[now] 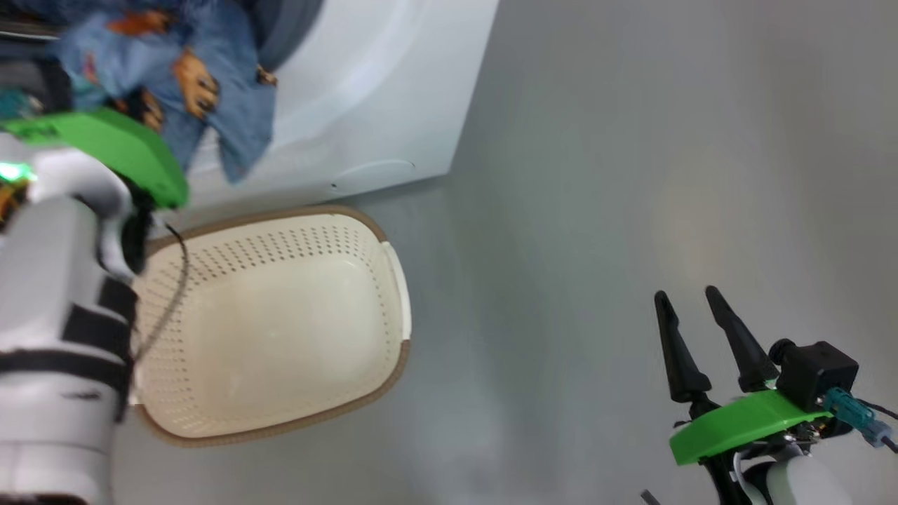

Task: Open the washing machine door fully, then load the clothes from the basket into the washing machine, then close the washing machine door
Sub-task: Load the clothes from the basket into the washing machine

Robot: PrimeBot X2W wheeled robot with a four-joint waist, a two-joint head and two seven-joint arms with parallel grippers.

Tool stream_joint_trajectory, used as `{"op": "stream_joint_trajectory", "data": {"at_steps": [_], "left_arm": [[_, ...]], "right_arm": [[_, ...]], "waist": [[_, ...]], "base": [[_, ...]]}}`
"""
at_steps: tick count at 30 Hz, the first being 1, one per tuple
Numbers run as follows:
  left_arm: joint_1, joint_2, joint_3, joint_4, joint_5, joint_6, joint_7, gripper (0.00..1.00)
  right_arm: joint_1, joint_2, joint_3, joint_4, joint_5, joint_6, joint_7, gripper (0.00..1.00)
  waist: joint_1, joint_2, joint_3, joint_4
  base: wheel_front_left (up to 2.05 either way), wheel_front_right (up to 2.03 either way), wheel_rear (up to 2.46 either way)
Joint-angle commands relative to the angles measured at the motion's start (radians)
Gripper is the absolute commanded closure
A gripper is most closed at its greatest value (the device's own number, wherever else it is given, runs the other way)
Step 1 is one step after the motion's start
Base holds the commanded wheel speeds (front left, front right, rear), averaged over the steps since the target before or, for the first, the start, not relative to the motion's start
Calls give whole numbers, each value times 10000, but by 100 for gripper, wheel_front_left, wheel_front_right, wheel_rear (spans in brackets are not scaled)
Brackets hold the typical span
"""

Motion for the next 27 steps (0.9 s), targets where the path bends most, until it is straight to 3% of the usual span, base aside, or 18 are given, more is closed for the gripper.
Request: {"op": "stream_joint_trajectory", "data": {"at_steps": [1,10,16,24,27], "left_arm": [[-542,542,241,-46,5,-2,122,100],[-3070,1401,116,896,179,-33,1337,100],[-4304,2171,-109,1038,560,180,1874,100],[-5783,2748,-166,132,748,65,1442,100],[-6211,3035,-473,-396,1108,-202,883,100]], "right_arm": [[-213,-118,297,-89,130,44,-191,0],[-1028,-118,1122,995,1179,44,-1056,0],[-1596,-118,1849,1527,1697,44,-1340,0],[-2045,-118,2319,1852,2091,44,-1426,0],[-2197,-118,2424,1743,2264,44,-1429,0]], "waist": [[-2,0,813,-763],[-2,0,2113,-1421],[-2,0,2902,-1946],[-2,0,3770,-2202],[-2,0,4031,-2283]], "base": [[0,0,0],[0,0,0],[0,0,0],[0,0,0],[0,0,0]]}}
